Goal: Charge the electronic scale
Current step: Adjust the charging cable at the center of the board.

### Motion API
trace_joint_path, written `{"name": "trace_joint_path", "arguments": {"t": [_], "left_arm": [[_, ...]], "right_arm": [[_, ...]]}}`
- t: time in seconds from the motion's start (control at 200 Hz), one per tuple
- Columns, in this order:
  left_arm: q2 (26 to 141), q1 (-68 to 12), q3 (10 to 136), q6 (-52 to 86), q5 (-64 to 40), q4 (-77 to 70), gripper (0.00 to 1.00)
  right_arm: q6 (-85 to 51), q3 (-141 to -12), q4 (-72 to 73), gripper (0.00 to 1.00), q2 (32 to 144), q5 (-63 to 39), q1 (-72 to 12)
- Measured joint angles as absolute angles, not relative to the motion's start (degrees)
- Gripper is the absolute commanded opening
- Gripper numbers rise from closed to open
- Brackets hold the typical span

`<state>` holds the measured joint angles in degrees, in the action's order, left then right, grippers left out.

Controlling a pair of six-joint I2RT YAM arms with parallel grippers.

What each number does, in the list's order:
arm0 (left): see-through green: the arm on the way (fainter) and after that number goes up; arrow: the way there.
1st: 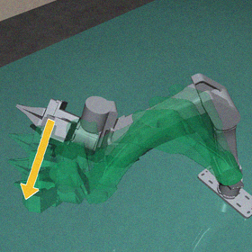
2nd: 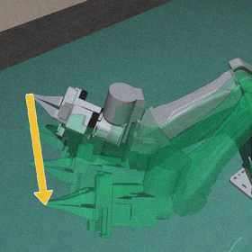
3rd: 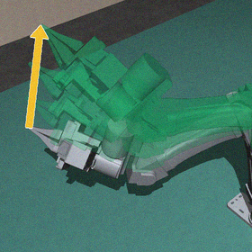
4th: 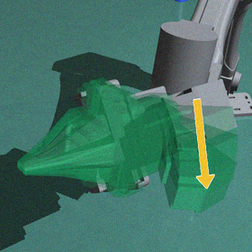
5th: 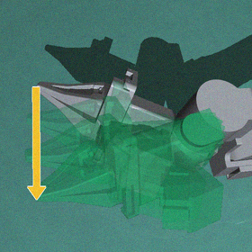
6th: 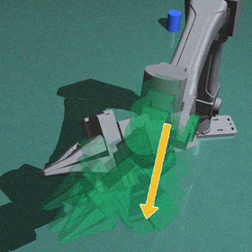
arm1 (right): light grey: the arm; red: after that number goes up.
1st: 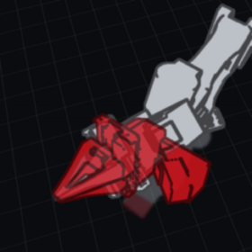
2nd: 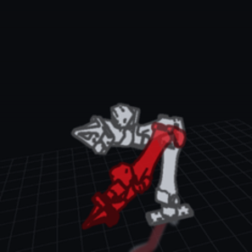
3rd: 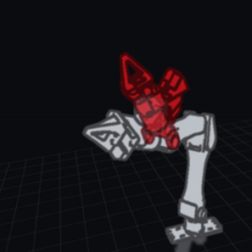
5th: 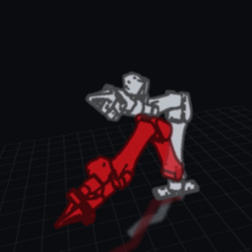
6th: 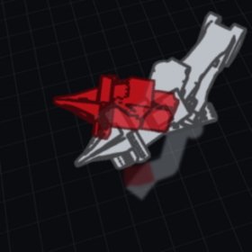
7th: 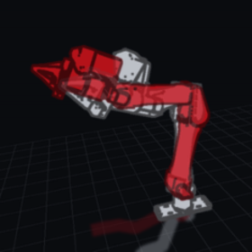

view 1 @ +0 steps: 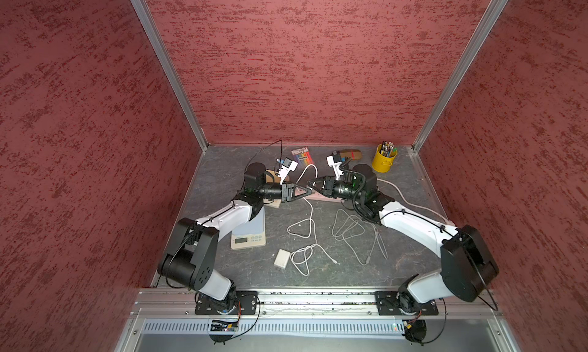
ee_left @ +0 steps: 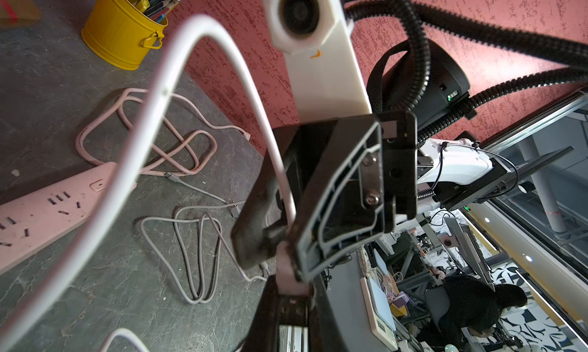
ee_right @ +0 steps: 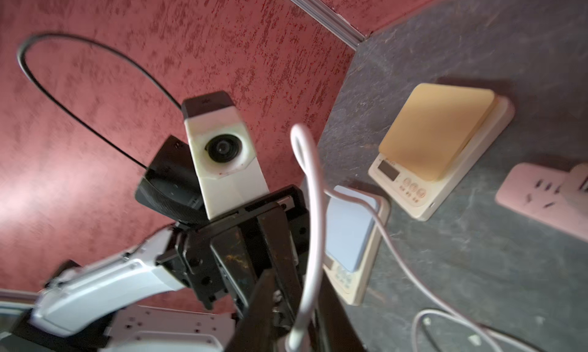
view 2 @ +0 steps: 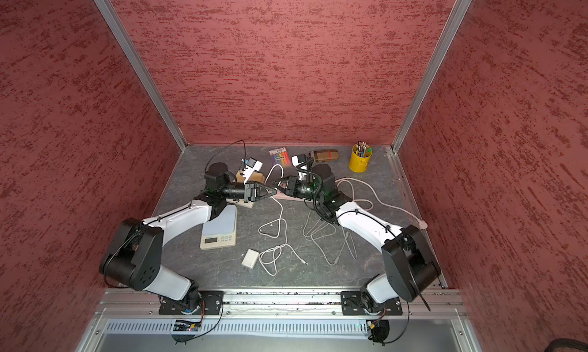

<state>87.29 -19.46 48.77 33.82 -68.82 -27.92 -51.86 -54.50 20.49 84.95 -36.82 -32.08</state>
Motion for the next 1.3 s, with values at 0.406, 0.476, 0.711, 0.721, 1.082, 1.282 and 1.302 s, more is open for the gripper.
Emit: {"name": "trace_joint_path", "arguments": {"t": [0.406,0.476,0.711,0.721,1.082,1.282,1.302], "left_arm": [[80.6,-25.2,56.7,6.7,-48.0,7.3,0.00],[79.8,-27.9,56.6,3.1,-41.4,10.8,0.00],[78.9,-34.7,55.9,-4.7,-23.6,16.5,0.00],[78.9,-34.8,55.9,-4.9,-23.2,16.5,0.00],[75.4,-39.0,53.5,-10.0,-10.9,16.1,0.00],[75.3,-41.2,53.4,-11.5,-8.7,15.3,0.00],[75.3,-41.4,53.4,-11.5,-8.6,15.3,0.00]], "right_arm": [[-56.8,-54.0,12.1,0.65,84.8,-33.6,-32.0],[-58.2,-53.4,11.6,0.65,84.8,-33.5,-32.0],[-59.8,-53.1,9.5,0.63,84.8,-33.9,-32.0],[-59.8,-53.1,9.3,0.63,84.9,-33.9,-32.0],[-57.0,-54.2,1.8,0.30,85.1,-35.4,-32.0],[-57.5,-54.2,3.0,0.32,85.4,-37.3,-32.1],[-57.5,-54.2,3.2,0.32,85.6,-37.5,-32.1]]}}
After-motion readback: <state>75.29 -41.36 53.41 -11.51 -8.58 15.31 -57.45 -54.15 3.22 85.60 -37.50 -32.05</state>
